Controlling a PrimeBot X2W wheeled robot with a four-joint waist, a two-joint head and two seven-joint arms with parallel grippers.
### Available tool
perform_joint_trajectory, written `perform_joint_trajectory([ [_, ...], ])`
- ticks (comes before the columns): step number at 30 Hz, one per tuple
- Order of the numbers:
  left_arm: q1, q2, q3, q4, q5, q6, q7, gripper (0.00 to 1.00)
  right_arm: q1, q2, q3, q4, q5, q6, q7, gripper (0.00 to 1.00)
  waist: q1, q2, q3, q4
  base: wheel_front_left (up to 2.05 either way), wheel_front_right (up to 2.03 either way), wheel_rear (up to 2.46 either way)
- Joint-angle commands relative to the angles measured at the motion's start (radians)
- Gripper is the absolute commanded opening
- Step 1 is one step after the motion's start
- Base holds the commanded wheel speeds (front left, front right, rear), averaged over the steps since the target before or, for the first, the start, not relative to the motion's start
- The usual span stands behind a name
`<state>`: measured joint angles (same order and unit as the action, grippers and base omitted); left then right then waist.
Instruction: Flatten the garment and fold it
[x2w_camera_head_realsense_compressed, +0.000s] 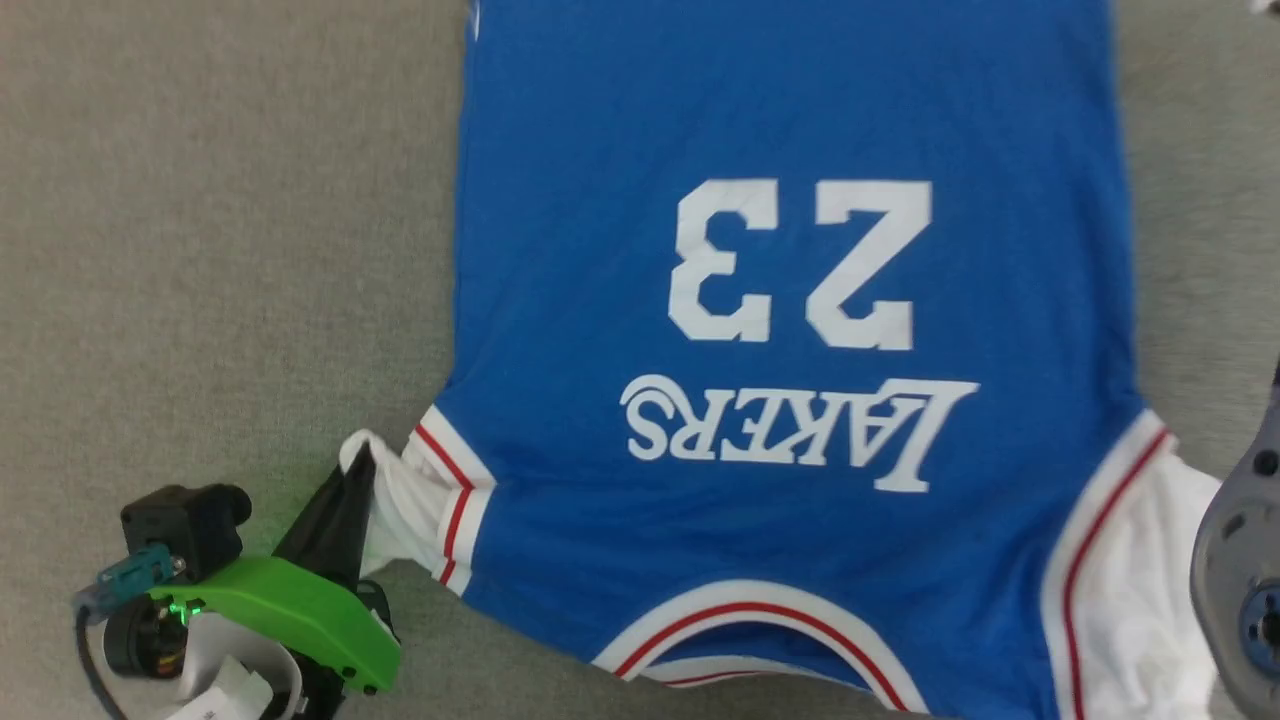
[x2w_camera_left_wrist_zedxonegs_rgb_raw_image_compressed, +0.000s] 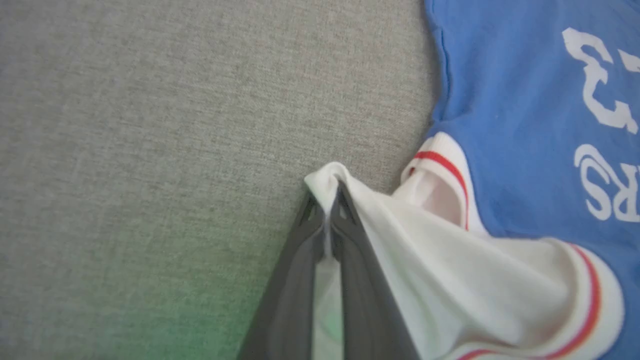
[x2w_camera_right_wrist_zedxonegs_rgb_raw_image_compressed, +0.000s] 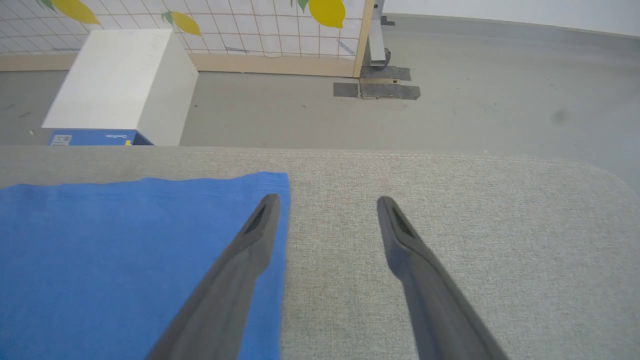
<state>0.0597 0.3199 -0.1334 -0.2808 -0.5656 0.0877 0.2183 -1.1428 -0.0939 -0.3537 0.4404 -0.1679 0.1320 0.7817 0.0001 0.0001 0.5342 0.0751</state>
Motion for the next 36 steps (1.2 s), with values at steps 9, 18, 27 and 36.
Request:
perform_joint_trajectory([
  [9, -0.013, -0.004, -0.012, -0.05, -0.007, -0.001, 0.003, 0.0, -0.085, -0.002, 0.058, 0.033, -0.094, -0.001, 0.157, 1.0, -0.0001, -0.0001, 0.229, 0.095, 0.0, 0.0, 0.0],
  [18, -0.013, 0.0, -0.008, -0.065, -0.006, 0.01, 0.002, 0.0, -0.084, -0.008, 0.086, 0.011, -0.072, -0.001, 0.233, 0.0, -0.0001, -0.0001, 0.198, 0.083, 0.0, 0.0, 0.0],
  [27, -0.013, 0.008, -0.008, -0.02, 0.011, 0.026, 0.003, 0.0, 0.042, -0.094, 0.105, -0.122, 0.105, -0.001, 0.157, 0.0, -0.0001, -0.0001, -0.054, 0.018, 0.0, 0.0, 0.0],
  [36, 0.004, 0.012, -0.03, 0.04, 0.023, 0.044, 0.033, 0.0, 0.503, -0.166, 0.067, -0.423, 0.339, -0.001, 0.21, 0.0, -0.0001, -0.0001, -0.274, -0.086, 0.0, 0.0, 0.0],
])
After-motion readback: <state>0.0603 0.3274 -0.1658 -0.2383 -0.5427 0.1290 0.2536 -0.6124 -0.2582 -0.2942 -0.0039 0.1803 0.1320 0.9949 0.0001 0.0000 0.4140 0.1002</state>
